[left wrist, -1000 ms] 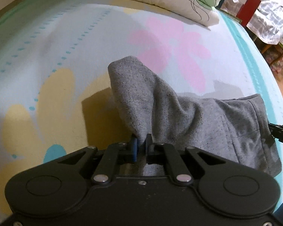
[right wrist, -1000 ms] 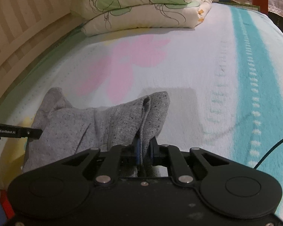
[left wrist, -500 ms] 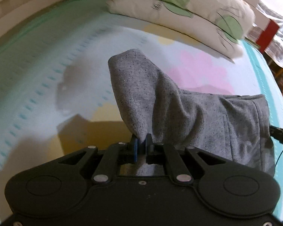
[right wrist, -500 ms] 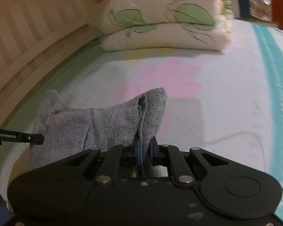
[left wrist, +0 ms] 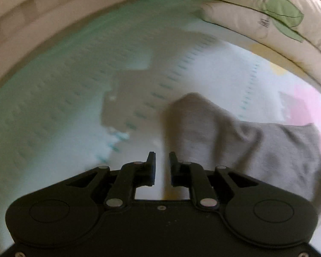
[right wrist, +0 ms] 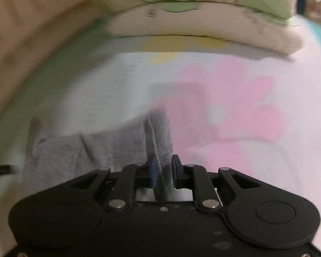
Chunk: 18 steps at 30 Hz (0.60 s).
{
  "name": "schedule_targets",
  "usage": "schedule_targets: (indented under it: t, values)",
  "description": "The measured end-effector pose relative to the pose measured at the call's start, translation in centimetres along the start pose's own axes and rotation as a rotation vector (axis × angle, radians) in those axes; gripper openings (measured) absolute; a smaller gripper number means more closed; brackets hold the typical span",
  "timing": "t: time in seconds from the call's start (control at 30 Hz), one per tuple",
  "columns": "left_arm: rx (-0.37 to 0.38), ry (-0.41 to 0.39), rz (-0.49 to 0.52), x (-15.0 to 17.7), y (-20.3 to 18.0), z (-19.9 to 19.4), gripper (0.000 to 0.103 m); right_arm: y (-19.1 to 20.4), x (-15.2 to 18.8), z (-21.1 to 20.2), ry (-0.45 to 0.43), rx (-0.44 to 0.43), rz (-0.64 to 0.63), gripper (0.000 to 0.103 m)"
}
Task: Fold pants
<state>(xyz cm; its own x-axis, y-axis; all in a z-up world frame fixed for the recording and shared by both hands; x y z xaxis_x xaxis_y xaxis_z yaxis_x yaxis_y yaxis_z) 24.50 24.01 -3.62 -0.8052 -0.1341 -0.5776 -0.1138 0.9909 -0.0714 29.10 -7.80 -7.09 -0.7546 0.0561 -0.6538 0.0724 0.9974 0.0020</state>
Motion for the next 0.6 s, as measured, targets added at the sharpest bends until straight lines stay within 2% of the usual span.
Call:
schedule_targets:
  t: [0.07, 0.17, 0.2, 0.3, 0.4, 0.5, 0.57, 0.6]
  values:
    - [0.021, -0.010, 0.004, 0.3, 0.0, -0.3, 0.021, 1.1, 0.1, -0.8, -0.056, 0.036, -0.050, 0.017]
    - [0.080, -0.032, 0.031, 0.7, -1.8, -0.8, 0.022, 3.5, 0.4, -2.6, -0.141, -0.025, -0.096, 0.017]
    - [0.099, -0.041, 0.047, 0.7, -2.6, -0.9, 0.024, 4.4, 0.5, -3.0, -0.153, -0.061, -0.116, 0.017]
    - [0.157, -0.049, 0.106, 0.3, -5.2, -0.7, 0.039, 7.4, 1.6, -3.8, -0.167, -0.152, -0.178, 0.017]
    - [0.191, -0.038, 0.155, 0.4, -7.6, 0.5, 0.040, 9.2, 2.3, -3.4, -0.157, -0.212, -0.215, 0.017]
    - [0.181, -0.008, 0.166, 0.7, -8.6, 2.5, 0.040, 9.0, 3.1, -2.3, -0.137, -0.158, -0.246, 0.016]
    - [0.132, 0.032, 0.184, 1.4, -8.9, 4.1, 0.041, 7.8, 3.7, -0.8, -0.086, -0.104, -0.233, 0.015]
    - [0.109, 0.039, 0.197, 1.5, -8.8, 4.5, 0.041, 6.8, 4.1, 0.1, -0.058, -0.097, -0.214, 0.005]
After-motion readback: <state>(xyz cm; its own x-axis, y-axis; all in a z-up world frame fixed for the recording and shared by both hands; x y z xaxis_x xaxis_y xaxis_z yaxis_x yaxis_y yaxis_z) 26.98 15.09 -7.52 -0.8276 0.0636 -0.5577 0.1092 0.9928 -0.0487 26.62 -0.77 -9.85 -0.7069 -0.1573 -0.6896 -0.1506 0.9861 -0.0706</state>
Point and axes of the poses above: each gripper's, at about its wrist camera, not at the fingertips, and z roughly the way its jaws point, y to its left, x to its underside, the point moved 2 cm from there along z, roughly the way its jaws point, and after that the axes turned 3 degrees about x, right-handed, at the moved point
